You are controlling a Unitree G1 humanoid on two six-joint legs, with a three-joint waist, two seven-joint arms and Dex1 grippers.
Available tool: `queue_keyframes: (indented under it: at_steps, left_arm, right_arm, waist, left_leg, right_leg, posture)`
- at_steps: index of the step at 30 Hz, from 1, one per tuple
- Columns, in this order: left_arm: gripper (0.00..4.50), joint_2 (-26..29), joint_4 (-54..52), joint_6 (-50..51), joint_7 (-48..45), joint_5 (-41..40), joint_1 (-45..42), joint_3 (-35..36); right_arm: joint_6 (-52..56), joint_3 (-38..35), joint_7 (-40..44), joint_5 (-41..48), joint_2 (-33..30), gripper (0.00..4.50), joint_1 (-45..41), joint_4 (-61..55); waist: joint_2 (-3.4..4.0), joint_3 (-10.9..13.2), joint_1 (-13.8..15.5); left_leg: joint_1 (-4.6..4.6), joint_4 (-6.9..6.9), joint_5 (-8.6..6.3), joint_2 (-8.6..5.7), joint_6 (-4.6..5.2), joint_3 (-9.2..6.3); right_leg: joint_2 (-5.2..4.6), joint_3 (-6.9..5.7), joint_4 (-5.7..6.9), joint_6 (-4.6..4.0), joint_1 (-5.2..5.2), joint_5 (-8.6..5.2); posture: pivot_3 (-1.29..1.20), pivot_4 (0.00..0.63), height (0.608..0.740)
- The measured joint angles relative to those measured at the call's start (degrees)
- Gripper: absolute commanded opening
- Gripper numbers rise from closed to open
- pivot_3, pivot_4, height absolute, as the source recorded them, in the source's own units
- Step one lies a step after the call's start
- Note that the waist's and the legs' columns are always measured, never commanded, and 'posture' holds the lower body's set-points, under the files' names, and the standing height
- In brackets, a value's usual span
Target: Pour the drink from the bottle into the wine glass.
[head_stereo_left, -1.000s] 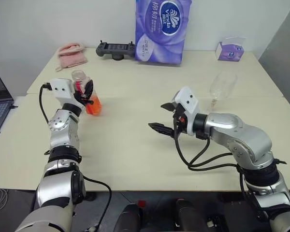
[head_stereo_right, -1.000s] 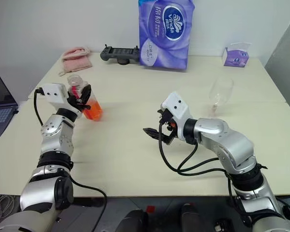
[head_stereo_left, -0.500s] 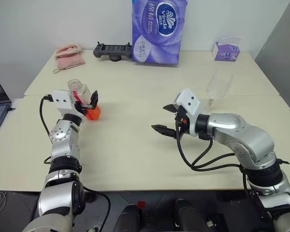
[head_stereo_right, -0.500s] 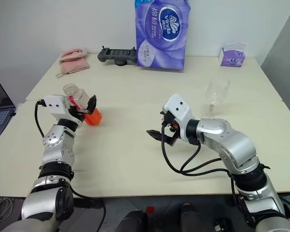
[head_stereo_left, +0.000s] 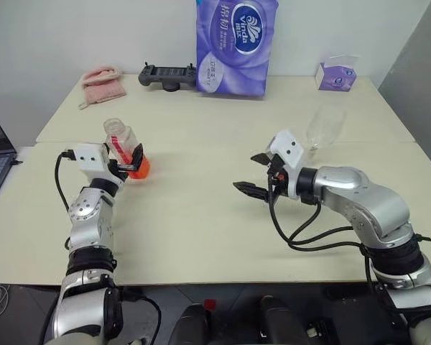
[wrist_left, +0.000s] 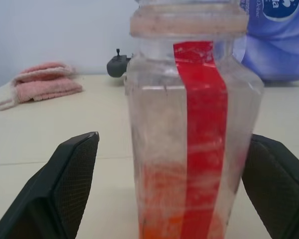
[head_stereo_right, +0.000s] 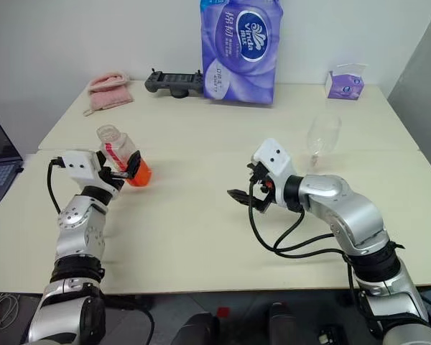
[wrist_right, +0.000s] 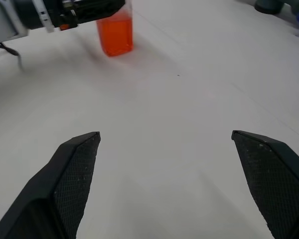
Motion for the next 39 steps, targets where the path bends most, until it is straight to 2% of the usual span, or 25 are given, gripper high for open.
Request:
queue_keyframes:
  at_steps: [5,9,12,15,17,19,22,24,28,39]
  left_arm:
    - [4.46,0.1,-12.0,6.9,0.0,-2.0,9.4,0.0]
    - [4.46,0.0,-24.9,12.3,0.2,-4.2,19.3,0.1]
    - [4.46,-0.1,-33.2,16.5,0.1,-5.8,25.0,-0.3]
    - [4.46,-0.2,-41.2,23.0,-0.6,-9.2,28.9,-2.6]
    - [4.46,0.0,-46.7,28.4,-2.2,-10.7,27.8,-8.3]
    - [4.46,-0.3,-49.4,33.0,-4.5,-11.9,22.6,-14.9]
    - [4.46,-0.4,-50.3,35.5,-7.6,-12.7,16.2,-19.0]
    - [4.46,-0.4,-50.3,36.2,-9.2,-12.7,15.0,-20.8]
    - [4.46,-0.4,-50.2,37.7,-11.4,-12.7,14.7,-23.1]
    - [4.46,-1.0,-50.1,38.0,-12.3,-11.6,13.8,-23.3]
  right_arm:
    - [-3.1,-4.7,-2.2,-1.8,-0.2,4.50,4.4,3.5]
    - [-5.7,-8.5,-3.3,-2.2,-0.2,4.50,13.0,3.3]
    - [-8.8,-9.8,-4.3,-2.9,0.9,4.50,17.9,2.2]
    - [-11.5,-13.6,-8.8,-4.3,3.6,4.50,21.2,2.7]
    - [-14.6,-16.1,-13.0,-6.3,5.9,4.50,21.1,6.4]
    - [-17.9,-17.0,-16.3,-8.5,7.7,4.50,19.3,11.3]
    - [-20.5,-17.0,-18.9,-10.8,8.5,4.50,15.2,17.5]
    - [-22.0,-17.9,-20.4,-11.8,8.5,4.50,13.0,21.2]
    - [-27.2,-18.7,-20.8,-13.1,9.1,4.50,9.5,29.7]
    - [-39.3,-18.0,-19.7,-15.2,12.3,4.50,-1.1,47.6]
  waist:
    - [-0.03,0.0,0.0]
    - [-0.03,0.0,0.0]
    - [-0.03,0.0,0.0]
    - [-0.03,0.0,0.1]
    - [-0.03,0.0,0.6]
    - [-0.03,0.0,0.7]
    - [0.03,-0.1,-0.1]
    - [0.11,-0.1,-0.7]
    - [0.12,-0.1,-1.0]
    - [0.12,-0.1,-1.0]
  left_leg:
    - [-0.02,-0.03,-0.01,0.06,0.00,-0.02]
    - [-0.01,-0.09,-0.01,0.12,0.00,0.03]
    - [0.09,-0.06,-0.01,0.11,0.00,0.08]
    - [0.13,-0.04,0.00,0.09,0.00,0.10]
    - [0.11,0.04,0.01,0.00,-0.01,0.07]
    - [0.12,0.06,0.01,-0.10,-0.01,0.14]
    - [0.20,-0.07,0.00,-0.08,0.00,0.23]
    - [0.30,-0.18,0.00,0.06,0.01,0.29]
    - [0.29,-0.21,-0.01,0.18,0.02,0.24]
    - [0.26,-0.12,-0.01,0.12,0.01,0.25]
  right_leg:
    - [-0.02,0.01,-0.05,0.00,0.01,0.00]
    - [-0.11,0.08,-0.10,0.01,0.04,-0.01]
    - [-0.08,0.08,-0.12,0.02,0.13,-0.02]
    - [-0.04,0.10,-0.13,0.02,0.19,-0.03]
    - [-0.04,0.08,-0.15,0.03,0.26,-0.03]
    - [-0.01,0.12,-0.16,0.03,0.26,-0.03]
    - [0.12,0.18,-0.11,0.00,0.20,-0.02]
    - [0.26,0.24,-0.06,-0.02,0.18,-0.03]
    - [0.43,0.25,-0.06,-0.04,0.15,-0.03]
    - [0.40,0.32,-0.10,-0.05,0.19,-0.03]
  posture:
    - [0.00,0.150,0.740]
    - [0.00,0.150,0.740]
    - [0.00,0.150,0.740]
    - [0.00,0.150,0.740]
    - [0.00,0.150,0.740]
    - [0.00,0.150,0.740]
    - [0.00,0.150,0.740]
    - [0.00,0.150,0.740]
    - [0.00,0.150,0.740]
    - [0.00,0.150,0.740]
